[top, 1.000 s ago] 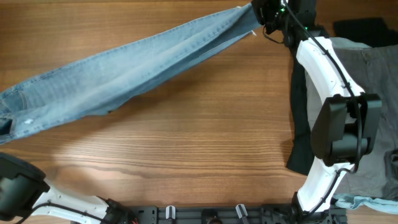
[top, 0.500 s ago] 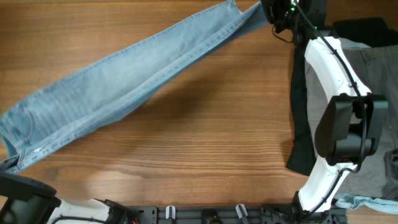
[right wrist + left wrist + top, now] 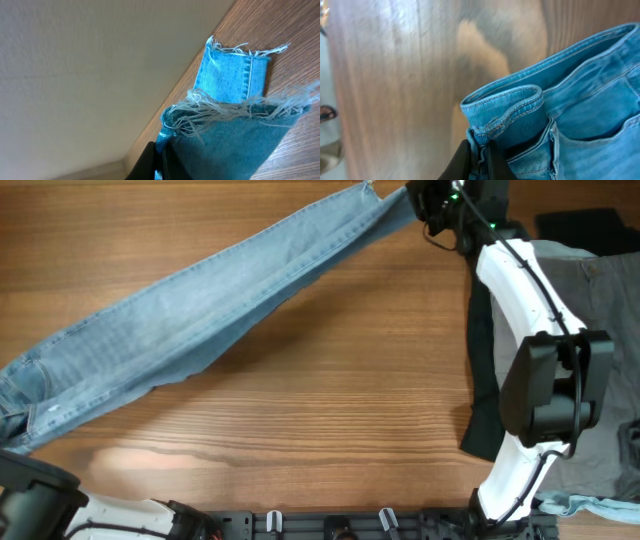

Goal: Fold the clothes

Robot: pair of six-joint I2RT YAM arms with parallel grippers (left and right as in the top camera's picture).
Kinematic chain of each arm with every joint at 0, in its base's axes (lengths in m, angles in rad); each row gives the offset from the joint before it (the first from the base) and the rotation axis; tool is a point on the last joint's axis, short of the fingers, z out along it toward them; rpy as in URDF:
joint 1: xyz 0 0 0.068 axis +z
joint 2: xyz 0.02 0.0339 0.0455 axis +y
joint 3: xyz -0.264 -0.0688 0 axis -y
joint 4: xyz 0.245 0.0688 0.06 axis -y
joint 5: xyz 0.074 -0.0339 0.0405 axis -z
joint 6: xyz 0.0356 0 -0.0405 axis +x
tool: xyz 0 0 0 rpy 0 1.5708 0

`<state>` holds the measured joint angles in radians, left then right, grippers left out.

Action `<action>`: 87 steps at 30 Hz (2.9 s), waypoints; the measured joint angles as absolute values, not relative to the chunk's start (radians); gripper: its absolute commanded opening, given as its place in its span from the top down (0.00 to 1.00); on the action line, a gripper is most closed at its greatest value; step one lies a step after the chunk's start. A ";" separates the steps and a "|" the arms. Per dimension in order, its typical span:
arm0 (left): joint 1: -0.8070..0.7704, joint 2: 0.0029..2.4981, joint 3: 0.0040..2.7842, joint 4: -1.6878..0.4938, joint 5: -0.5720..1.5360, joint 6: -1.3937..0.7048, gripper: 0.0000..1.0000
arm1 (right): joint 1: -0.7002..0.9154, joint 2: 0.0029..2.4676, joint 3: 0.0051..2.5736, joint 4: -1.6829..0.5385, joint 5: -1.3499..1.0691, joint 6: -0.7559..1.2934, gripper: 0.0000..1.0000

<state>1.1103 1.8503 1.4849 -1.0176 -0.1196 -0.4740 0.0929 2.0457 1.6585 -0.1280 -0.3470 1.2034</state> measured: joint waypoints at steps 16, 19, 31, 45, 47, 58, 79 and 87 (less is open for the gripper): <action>1.046 1.872 1.484 -0.897 -0.106 -0.477 0.92 | 0.132 2.180 1.660 0.125 -0.232 1.210 0.01; 1.046 1.872 1.484 -0.897 -0.107 -0.477 0.92 | 0.135 2.243 1.660 0.170 -0.262 1.184 0.00; 1.046 1.872 1.484 -0.897 -0.107 -0.477 0.91 | 0.074 2.250 1.665 -0.284 -0.554 0.745 0.01; 1.046 1.872 1.484 -0.897 -0.107 -0.477 0.90 | 0.251 2.014 1.987 -0.437 -0.204 0.109 0.61; 1.046 1.872 1.484 -0.897 -0.107 -0.477 0.90 | 0.277 2.071 1.987 -0.430 -0.173 0.081 0.81; 1.046 1.872 1.484 -0.895 -0.106 -0.477 0.88 | 0.252 2.506 1.968 -0.089 -0.173 0.333 0.80; 1.046 1.872 1.484 -0.852 -0.108 -0.453 0.84 | 0.252 2.428 2.010 -0.976 0.077 0.483 0.96; 1.046 1.872 1.484 -0.885 -0.149 -0.416 0.83 | 0.174 2.242 1.961 -1.059 0.044 0.548 0.58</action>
<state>1.0458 1.8725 1.4837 -0.8852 -0.1486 -0.4160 0.1741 2.2417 1.9610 -1.0592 0.0441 0.5476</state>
